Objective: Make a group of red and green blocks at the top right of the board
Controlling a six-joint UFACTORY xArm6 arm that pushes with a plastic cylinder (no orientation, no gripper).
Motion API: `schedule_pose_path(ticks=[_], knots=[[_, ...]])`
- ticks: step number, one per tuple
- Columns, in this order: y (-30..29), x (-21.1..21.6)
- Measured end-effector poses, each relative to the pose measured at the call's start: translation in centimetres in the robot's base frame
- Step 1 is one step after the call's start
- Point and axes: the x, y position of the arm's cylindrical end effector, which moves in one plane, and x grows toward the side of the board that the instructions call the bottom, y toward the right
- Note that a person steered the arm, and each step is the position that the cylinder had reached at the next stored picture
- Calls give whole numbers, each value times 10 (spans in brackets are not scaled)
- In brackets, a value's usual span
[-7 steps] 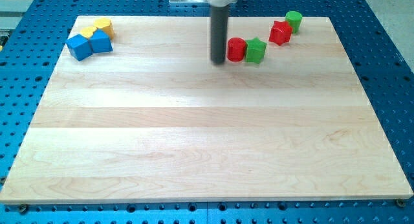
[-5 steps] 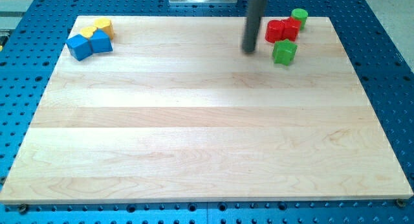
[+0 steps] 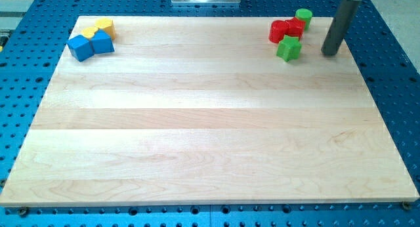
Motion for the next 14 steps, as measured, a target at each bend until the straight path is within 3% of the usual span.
schedule_pose_path(ticks=[2, 5, 6, 8, 11, 13, 14], knots=[[18, -84], [-4, -81], [-4, -51], [27, -85], [-32, -85], [-81, -53], [-77, -85]])
